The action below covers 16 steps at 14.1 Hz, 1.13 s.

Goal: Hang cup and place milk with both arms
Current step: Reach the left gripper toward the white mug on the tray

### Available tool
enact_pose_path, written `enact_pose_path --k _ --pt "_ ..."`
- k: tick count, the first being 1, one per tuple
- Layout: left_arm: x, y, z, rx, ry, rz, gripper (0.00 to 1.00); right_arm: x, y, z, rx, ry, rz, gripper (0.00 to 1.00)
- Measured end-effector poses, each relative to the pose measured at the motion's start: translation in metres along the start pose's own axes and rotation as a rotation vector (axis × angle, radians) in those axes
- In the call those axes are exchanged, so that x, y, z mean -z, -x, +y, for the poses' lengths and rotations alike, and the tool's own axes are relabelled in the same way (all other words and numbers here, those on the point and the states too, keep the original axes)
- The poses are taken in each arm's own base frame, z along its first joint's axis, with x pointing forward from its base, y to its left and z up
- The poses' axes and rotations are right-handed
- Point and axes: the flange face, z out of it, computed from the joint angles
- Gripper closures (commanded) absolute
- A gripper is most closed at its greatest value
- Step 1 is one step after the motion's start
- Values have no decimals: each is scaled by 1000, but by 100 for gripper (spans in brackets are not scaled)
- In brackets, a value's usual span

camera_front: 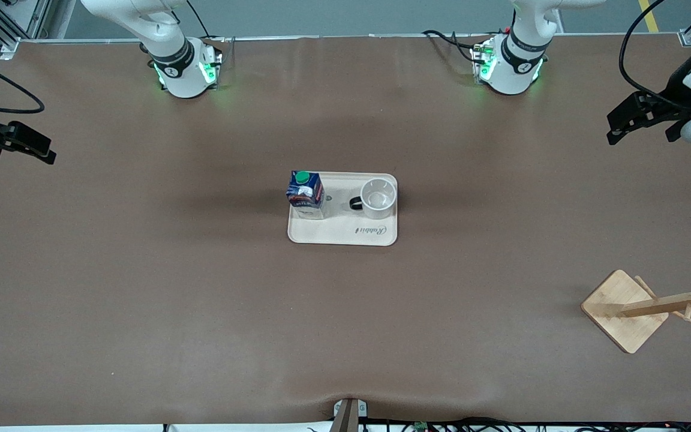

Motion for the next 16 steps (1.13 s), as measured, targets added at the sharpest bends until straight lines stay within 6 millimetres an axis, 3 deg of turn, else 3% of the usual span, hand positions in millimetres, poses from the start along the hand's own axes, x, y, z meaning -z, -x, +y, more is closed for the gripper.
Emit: enact_pose_path --k 4,8,10,16 --pt "-5 -2 1 -2 -1 -9 0 -1 -1 2 -3 0 -2 0" --pt "-29 -17 20 -39 1 -33 0 -6 -4 2 -5 3 -11 0" --pt "-50 -26 58 -104 7 -39 0 -8 -5 2 -5 4 -14 0" --pt "-133 -21 217 -366 42 -68 0 -9 -6 3 -7 4 -14 0"
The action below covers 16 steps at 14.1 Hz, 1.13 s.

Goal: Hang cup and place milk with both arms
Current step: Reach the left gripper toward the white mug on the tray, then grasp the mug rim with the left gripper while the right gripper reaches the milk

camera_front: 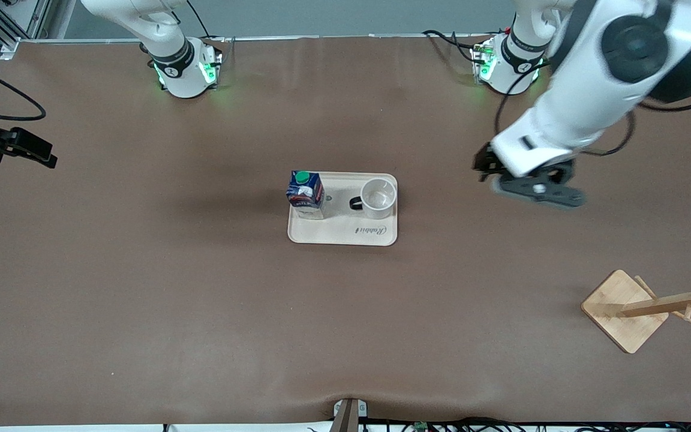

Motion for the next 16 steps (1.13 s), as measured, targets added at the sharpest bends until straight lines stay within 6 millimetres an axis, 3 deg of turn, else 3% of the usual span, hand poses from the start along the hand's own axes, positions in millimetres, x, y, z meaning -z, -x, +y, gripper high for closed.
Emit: enact_pose_path --k 4,7,9,11,16 --pt "-75 -18 89 -145 12 -26 0 0 0 0 0 0 0 0" --pt "-130 -26 138 -294 -28 -4 0 0 0 0 0 0 0 0" --pt "-168 -29 152 -406 -13 18 0 0 0 0 0 0 0 0" --pt "-202 -31 154 -488 -3 -3 0 0 0 0 0 0 0 0" --pt "-254 -30 162 -656 22 -60 0 -1 0 -4 7 1 -1 0"
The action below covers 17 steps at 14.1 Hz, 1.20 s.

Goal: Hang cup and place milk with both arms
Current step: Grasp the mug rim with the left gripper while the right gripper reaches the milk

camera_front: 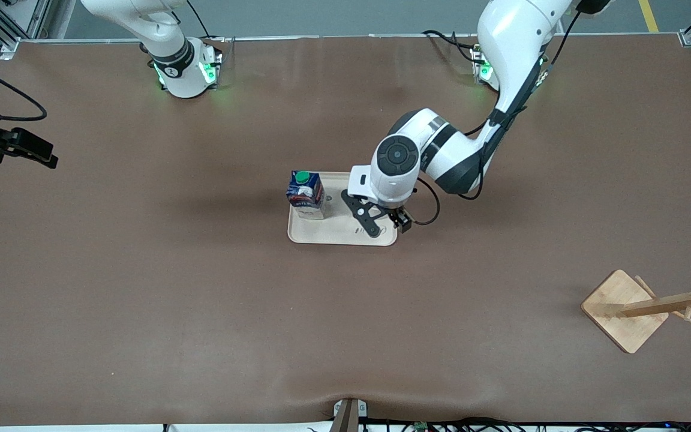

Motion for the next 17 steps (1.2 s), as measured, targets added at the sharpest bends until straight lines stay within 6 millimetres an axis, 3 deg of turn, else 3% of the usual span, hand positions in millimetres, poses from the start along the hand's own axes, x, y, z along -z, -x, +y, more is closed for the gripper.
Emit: enact_pose_path --k 2,8,12,17 --pt "-13 -2 5 -54 13 -10 0 0 0 -3 5 0 0 0" --pt "-37 -3 9 -204 35 -33 47 -6 -5 -5 7 2 1 0" --pt "-53 -7 8 -227 34 -7 100 -25 -19 -10 10 11 -17 0" --pt "-51 -12 9 -231 26 17 100 -23 -26 -35 55 11 45 0"
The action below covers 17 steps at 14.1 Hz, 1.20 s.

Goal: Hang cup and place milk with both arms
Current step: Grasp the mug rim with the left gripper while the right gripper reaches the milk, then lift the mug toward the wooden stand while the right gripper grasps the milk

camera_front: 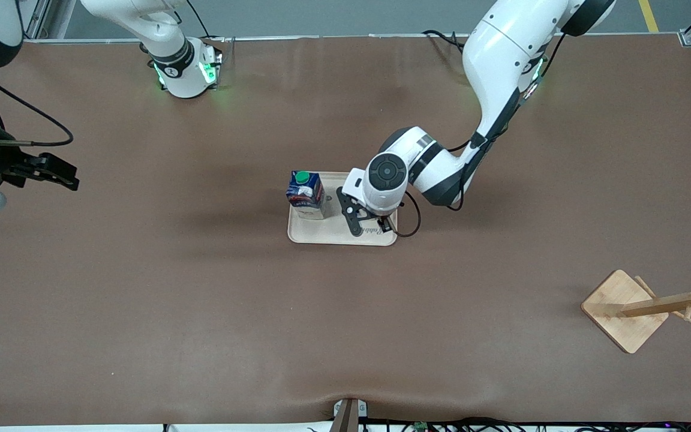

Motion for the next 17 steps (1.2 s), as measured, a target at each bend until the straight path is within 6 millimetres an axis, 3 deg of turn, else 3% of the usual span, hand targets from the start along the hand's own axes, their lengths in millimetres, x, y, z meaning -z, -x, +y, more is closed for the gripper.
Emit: enact_pose_path --k 2,4,8,12,15,17 --pt "8 -1 -4 4 -9 15 100 -3 -2 -2 4 1 3 0" --pt "27 -3 -10 10 -27 37 100 -22 -10 -9 18 7 -31 0" --pt "95 13 -32 98 -57 45 100 -65 -15 -43 65 8 -149 0" --pt "180 63 -71 298 -90 51 100 -102 -13 -81 87 -125 -276 0" --pt "230 112 -96 563 -85 49 100 -129 -8 -133 76 -179 -345 0" --pt "250 139 -112 691 -75 73 100 -137 1 -178 29 -158 -345 0"
